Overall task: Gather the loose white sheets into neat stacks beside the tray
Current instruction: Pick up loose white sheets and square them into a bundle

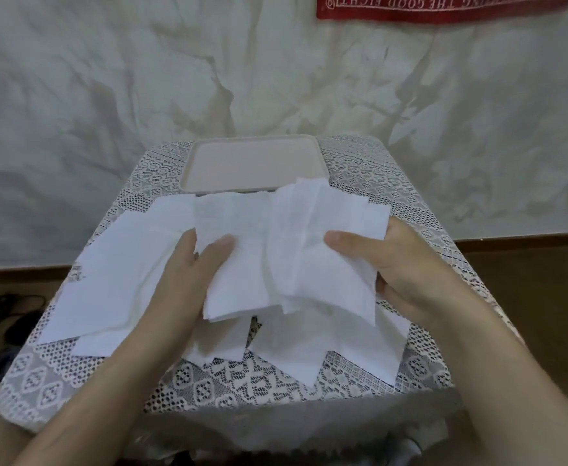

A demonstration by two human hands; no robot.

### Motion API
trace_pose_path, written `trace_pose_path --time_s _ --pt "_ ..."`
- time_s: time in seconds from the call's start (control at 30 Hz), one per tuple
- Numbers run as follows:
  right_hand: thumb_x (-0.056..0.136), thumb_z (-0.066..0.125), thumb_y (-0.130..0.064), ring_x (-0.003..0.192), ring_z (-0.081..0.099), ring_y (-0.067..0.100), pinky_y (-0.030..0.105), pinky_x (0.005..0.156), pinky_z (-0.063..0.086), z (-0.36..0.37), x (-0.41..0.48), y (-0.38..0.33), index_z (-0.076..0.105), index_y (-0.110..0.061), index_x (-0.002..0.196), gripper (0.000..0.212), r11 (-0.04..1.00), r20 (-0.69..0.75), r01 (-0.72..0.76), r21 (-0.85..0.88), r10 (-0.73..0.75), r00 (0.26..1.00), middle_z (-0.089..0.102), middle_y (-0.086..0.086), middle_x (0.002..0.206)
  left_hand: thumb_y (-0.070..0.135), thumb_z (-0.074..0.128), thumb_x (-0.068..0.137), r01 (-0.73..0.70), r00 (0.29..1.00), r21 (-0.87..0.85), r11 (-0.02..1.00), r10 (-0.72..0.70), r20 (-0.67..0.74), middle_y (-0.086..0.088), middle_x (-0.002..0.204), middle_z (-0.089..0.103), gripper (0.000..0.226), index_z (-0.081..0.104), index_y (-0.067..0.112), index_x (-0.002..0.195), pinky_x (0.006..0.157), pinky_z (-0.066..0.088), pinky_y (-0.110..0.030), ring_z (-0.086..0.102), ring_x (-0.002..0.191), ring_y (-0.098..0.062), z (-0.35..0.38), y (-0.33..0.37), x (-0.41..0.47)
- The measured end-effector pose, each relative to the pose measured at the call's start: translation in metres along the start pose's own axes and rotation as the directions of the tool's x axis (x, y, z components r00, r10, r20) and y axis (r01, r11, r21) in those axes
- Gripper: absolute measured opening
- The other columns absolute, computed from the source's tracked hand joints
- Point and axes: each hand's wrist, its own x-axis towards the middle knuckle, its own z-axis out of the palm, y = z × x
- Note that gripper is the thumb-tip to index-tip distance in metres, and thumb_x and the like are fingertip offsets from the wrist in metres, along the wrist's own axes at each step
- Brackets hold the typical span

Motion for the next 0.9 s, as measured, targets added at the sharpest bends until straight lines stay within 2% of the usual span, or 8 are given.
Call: trace_pose_path --time_s 0.07,0.17,0.27,0.37,0.43,0.6,0.8,0.9 --pt "0.093 0.070 -0.010 0.092 0.077 0.022 0.032 0.071 0.061 0.018 0.000 0.003 0.075 -0.016 0.108 0.017 0.999 -0.023 0.019 -0.032 -0.019 1.000 0.080 0.004 0.102 0.054 0.064 0.091 -0.017 1.000 0.000 1.000 0.017 -0.011 0.009 0.117 0.077 0.045 0.062 0.034 0.131 0.096 0.058 -0.042 0.074 0.107 -0.013 0.002 -0.001 0.000" --pt "0.094 0.070 -0.010 0.088 0.078 0.020 0.038 0.079 0.063 0.038 0.004 0.010 0.076 -0.017 0.101 0.011 0.990 -0.099 0.066 -0.121 -0.078 0.992 0.080 0.000 0.095 0.045 0.057 0.104 0.013 0.998 0.016 1.000 -0.012 -0.063 0.035 0.097 0.074 0.020 0.058 0.042 0.124 0.070 0.051 -0.006 0.070 0.089 0.014 0.005 -0.001 0.001" --pt "0.094 0.071 -0.011 0.090 0.078 0.018 0.040 0.084 0.062 0.045 0.004 0.008 0.075 -0.018 0.105 0.014 0.989 -0.115 0.100 -0.106 -0.112 0.987 0.080 -0.002 0.097 0.039 0.050 0.107 0.027 0.996 0.019 0.999 -0.025 -0.087 0.051 0.082 0.063 0.021 0.052 0.044 0.127 0.060 0.041 0.004 0.060 0.078 0.029 0.008 0.003 0.000" --pt "0.093 0.070 -0.010 0.094 0.077 0.021 0.038 0.082 0.063 0.041 0.003 -0.001 0.075 -0.018 0.107 0.017 0.984 -0.138 0.172 -0.033 -0.175 0.975 0.080 0.000 0.101 0.038 0.048 0.108 0.075 0.994 0.024 0.997 -0.072 -0.084 0.057 0.061 0.049 0.017 0.037 0.042 0.121 0.055 0.036 0.007 0.048 0.062 0.037 0.011 0.011 -0.003" --pt "0.092 0.069 -0.007 0.091 0.078 0.022 0.035 0.078 0.064 0.037 0.003 -0.003 0.075 -0.017 0.105 0.017 0.984 -0.145 0.177 -0.024 -0.178 0.973 0.080 0.001 0.099 0.040 0.049 0.107 0.084 0.992 0.037 0.996 -0.080 -0.099 0.054 0.059 0.049 0.025 0.031 0.041 0.125 0.054 0.036 0.006 0.047 0.060 0.037 0.010 0.009 -0.001" --pt "0.090 0.074 -0.013 0.085 0.078 0.017 0.037 0.077 0.062 0.043 0.003 0.007 0.075 -0.016 0.102 0.012 0.979 -0.159 0.103 -0.178 -0.132 0.978 0.080 -0.003 0.093 0.051 0.051 0.103 0.046 0.993 0.036 0.998 -0.042 -0.115 0.044 0.094 0.069 0.041 0.048 0.038 0.141 0.068 0.047 -0.005 0.066 0.088 0.020 0.003 -0.004 0.006" --pt "0.088 0.077 -0.020 0.081 0.075 0.005 0.023 0.070 0.060 0.055 0.002 0.009 0.075 -0.020 0.098 0.011 0.946 -0.126 0.155 -0.284 -0.197 0.972 0.079 -0.013 0.090 0.056 0.050 0.099 0.005 0.997 0.047 0.999 -0.002 -0.082 0.046 0.094 0.067 0.052 0.044 0.036 0.146 0.068 0.046 0.000 0.063 0.089 0.024 0.006 -0.002 0.001" --pt "0.089 0.077 -0.022 0.082 0.075 0.005 0.023 0.069 0.059 0.059 0.003 0.012 0.075 -0.020 0.104 0.015 0.939 -0.105 0.125 -0.320 -0.167 0.980 0.079 -0.012 0.092 0.069 0.060 0.090 -0.021 0.998 0.026 0.999 0.022 -0.059 0.024 0.112 0.075 0.070 0.046 0.036 0.150 0.082 0.057 -0.016 0.071 0.098 0.007 0.005 -0.003 0.002"
